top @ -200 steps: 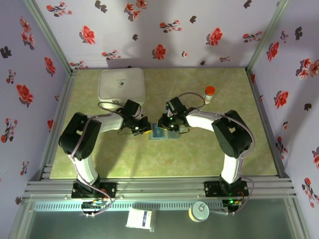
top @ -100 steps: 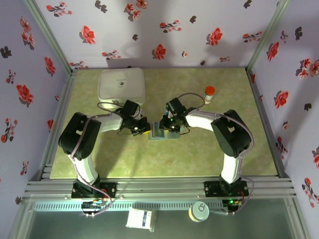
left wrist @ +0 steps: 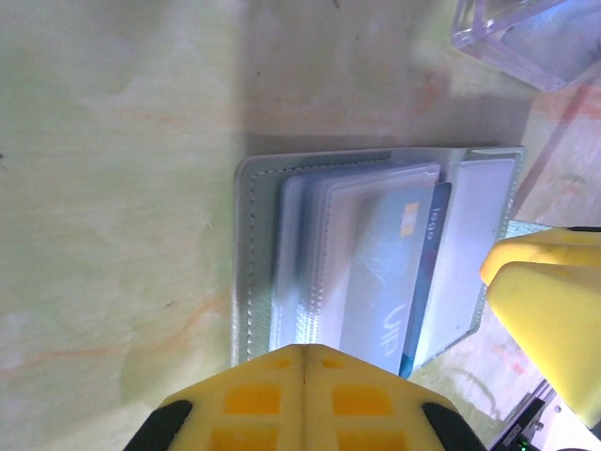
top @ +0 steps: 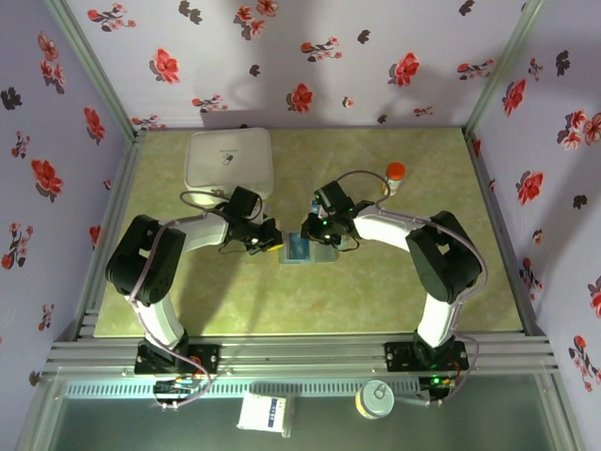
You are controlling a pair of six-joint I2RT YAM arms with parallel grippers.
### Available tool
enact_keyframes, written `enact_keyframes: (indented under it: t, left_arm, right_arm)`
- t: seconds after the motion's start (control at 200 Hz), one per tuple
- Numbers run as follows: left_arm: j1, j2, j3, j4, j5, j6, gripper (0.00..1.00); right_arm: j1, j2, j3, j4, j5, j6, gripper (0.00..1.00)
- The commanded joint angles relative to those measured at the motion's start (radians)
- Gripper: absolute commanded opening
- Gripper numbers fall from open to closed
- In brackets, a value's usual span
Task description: Take the credit cards out of the card holder
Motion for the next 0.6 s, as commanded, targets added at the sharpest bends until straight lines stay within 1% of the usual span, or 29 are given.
enact_keyframes:
  t: [0.0, 0.155, 0.335, 0.495, 0.595]
  left_arm:
    - [-0.013, -0.011, 0.039, -0.02, 0.008, 0.011, 0.01]
    - [-0.04, 0.017, 0.052, -0.018, 0.011, 0.012, 0.0]
    - [-0.039, 0.048, 0.04, -0.017, 0.012, 0.024, 0.0]
    - [-0.037, 0.07, 0.027, -0.017, 0.008, 0.034, 0.0]
    - [-0.034, 0.067, 0.015, -0.017, 0.0, 0.035, 0.0]
  right_arm:
    - [0.006, -0.008, -0.013, 0.022, -0.031, 0.006, 0.25]
    - [0.006, 0.014, -0.028, 0.078, -0.087, 0.037, 0.25]
    - [0.006, 0.044, -0.037, 0.093, -0.119, 0.044, 0.24]
    - [0.006, 0.062, -0.043, 0.095, -0.119, 0.043, 0.24]
    - [0.006, 0.065, -0.045, 0.076, -0.095, 0.035, 0.24]
